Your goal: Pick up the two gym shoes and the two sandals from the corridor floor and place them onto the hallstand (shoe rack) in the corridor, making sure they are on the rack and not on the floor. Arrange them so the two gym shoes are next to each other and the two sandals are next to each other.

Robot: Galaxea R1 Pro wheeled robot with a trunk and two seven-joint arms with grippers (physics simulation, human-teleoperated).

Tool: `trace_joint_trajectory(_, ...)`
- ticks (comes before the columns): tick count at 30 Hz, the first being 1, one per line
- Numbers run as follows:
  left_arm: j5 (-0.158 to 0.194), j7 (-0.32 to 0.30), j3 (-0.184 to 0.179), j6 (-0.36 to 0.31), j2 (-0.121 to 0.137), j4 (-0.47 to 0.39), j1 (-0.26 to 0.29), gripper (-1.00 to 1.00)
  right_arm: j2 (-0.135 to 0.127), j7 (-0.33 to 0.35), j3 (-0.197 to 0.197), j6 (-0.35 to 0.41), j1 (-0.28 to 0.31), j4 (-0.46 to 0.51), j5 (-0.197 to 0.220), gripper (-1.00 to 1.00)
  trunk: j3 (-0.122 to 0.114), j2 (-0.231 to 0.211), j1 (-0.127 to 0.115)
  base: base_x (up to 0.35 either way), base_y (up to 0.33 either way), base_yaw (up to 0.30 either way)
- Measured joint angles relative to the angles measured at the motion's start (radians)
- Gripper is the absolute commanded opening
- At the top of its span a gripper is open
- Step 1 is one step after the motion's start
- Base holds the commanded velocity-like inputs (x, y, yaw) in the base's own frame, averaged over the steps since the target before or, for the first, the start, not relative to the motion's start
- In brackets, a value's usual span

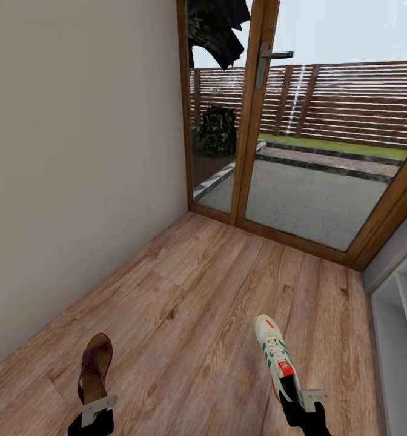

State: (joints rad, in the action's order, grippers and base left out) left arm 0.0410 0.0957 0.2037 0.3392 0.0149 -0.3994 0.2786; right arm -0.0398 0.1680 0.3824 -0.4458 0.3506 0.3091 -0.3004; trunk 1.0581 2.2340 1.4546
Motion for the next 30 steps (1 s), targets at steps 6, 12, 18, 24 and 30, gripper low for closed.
trace_joint_trajectory(6, 0.000, 0.000, 0.000, 0.000, -0.001, 0.001, 0.000, -1.00, 0.001, 0.000, 0.000, 0.000, 0.000, 0.000, 0.000, -1.00, -0.028, -0.042, -0.023, 0.000, 0.000, 0.000)
trace_joint_trajectory(12, 0.000, 0.000, -0.001, 0.000, -0.001, 0.001, 0.000, -1.00, 0.001, 0.000, 0.000, 0.000, 0.000, 0.001, 0.000, -1.00, -0.052, -0.084, -0.046, 0.000, 0.000, 0.000)
trace_joint_trajectory(18, 0.000, 0.000, -0.001, 0.000, -0.001, 0.000, 0.000, -1.00, 0.000, 0.001, 0.000, 0.000, 0.000, 0.001, 0.000, -1.00, -0.052, -0.084, -0.046, 0.000, 0.000, 0.000)
trace_joint_trajectory(24, 0.000, 0.000, -0.001, 0.000, -0.002, 0.000, 0.000, -1.00, 0.000, 0.001, 0.000, 0.000, 0.000, 0.001, 0.000, -1.00, -0.052, -0.084, -0.046, 0.000, 0.000, 0.000)
trace_joint_trajectory(30, 0.000, 0.000, -0.001, 0.000, -0.001, 0.000, 0.000, -1.00, 0.001, 0.003, 0.000, 0.000, 0.000, 0.001, 0.000, -1.00, -0.052, -0.084, -0.046, 0.000, 0.000, 0.000)
